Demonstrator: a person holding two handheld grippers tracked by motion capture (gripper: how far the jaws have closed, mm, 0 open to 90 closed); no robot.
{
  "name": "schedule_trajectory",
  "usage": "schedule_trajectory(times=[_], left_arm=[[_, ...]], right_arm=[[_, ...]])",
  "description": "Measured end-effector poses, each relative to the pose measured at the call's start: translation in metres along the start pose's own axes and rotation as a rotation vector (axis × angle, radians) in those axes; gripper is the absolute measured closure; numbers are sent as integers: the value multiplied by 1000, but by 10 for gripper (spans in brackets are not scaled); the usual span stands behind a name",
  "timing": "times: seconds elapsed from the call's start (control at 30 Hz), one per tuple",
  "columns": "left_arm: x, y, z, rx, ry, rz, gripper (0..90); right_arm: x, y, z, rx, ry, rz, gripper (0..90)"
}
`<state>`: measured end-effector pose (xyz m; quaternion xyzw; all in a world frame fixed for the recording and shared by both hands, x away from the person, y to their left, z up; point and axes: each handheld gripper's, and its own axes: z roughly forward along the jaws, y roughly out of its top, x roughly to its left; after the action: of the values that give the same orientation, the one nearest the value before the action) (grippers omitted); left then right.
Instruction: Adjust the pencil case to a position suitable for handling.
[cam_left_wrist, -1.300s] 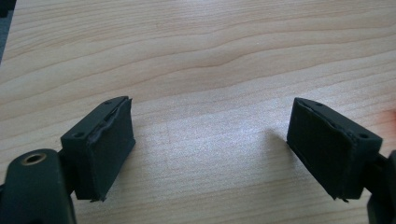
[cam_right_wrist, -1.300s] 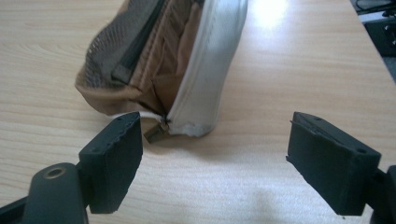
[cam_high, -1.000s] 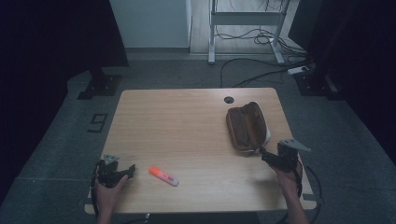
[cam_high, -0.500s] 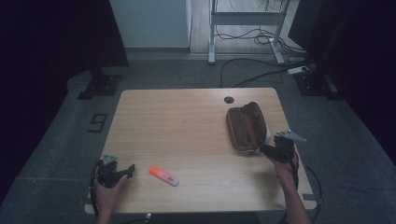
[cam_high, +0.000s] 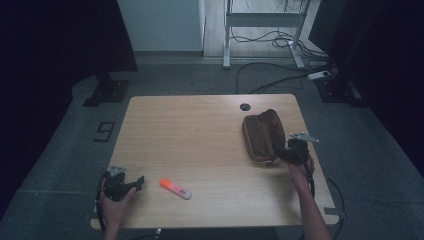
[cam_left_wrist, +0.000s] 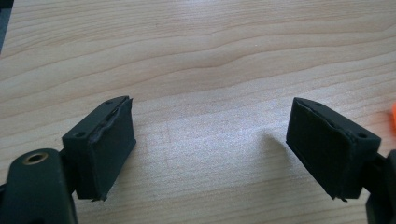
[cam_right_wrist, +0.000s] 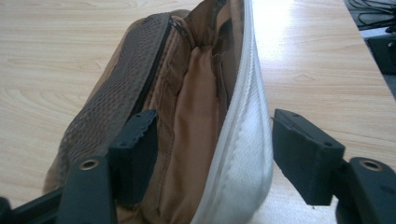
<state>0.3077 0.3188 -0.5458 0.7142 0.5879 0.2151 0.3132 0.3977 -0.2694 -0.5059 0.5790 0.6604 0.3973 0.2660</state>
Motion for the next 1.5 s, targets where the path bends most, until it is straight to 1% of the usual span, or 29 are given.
schedule_trajectory(times=[0.07,0.13,0.17,0.27,0.3,0.33,0.37,0.4,0.43,0.5,0.53,0.6,0.63,0.67,0.8,0.83,0.9,1.07,1.13,1.17,1.2,1.23,1.27,1.37,1.5], left_arm=[[0,0,0,0,0,1,152],[0,0,0,1,3,3,153],[-1,0,0,3,6,8,153],[-2,0,1,4,15,11,153],[-2,0,1,2,14,10,153],[-2,0,1,2,14,10,153],[-1,0,1,2,11,9,153],[-1,0,1,2,11,9,153],[-2,0,1,1,13,9,153],[-2,0,1,3,14,11,153],[-2,0,1,5,13,12,153],[-2,0,1,5,14,12,153],[-2,0,1,5,14,12,153],[-2,0,1,5,14,12,153],[-2,0,1,5,14,13,153],[-2,0,1,5,14,12,153],[-2,0,1,5,14,12,153],[-2,0,1,4,14,11,153],[-2,0,1,1,14,10,153],[-2,0,1,1,13,10,153],[-2,0,1,1,13,10,153],[-1,0,1,2,12,11,153],[-1,0,1,2,11,11,153],[-2,0,1,2,14,12,153],[-2,0,1,7,15,17,153]], right_arm=[[-2,-1,4,3,11,7,377],[-5,-4,9,12,18,25,422],[-5,-4,9,12,18,25,422],[-7,-7,13,28,32,33,477],[-8,-9,15,39,40,38,543],[-8,-9,15,39,40,38,543],[-9,-10,17,60,39,45,590],[-9,-10,17,60,39,45,590],[-10,-11,19,73,40,51,636],[-9,-12,20,73,33,55,673],[-9,-12,20,73,33,55,673],[-9,-11,20,69,23,59,705],[-9,-12,20,73,11,67,751],[-10,-11,20,75,7,70,766],[-12,-11,19,75,-3,81,799],[-14,-11,18,65,-7,94,815],[-15,-11,18,60,-2,99,815],[-17,-11,15,35,27,116,826],[-17,-11,15,29,32,121,826],[-17,-11,13,14,42,124,826],[-17,-11,13,14,42,124,826],[-17,-11,11,0,54,123,826],[-17,-11,11,0,54,123,826],[-18,-12,7,-18,74,116,828],[-19,-10,2,-37,85,108,830]])
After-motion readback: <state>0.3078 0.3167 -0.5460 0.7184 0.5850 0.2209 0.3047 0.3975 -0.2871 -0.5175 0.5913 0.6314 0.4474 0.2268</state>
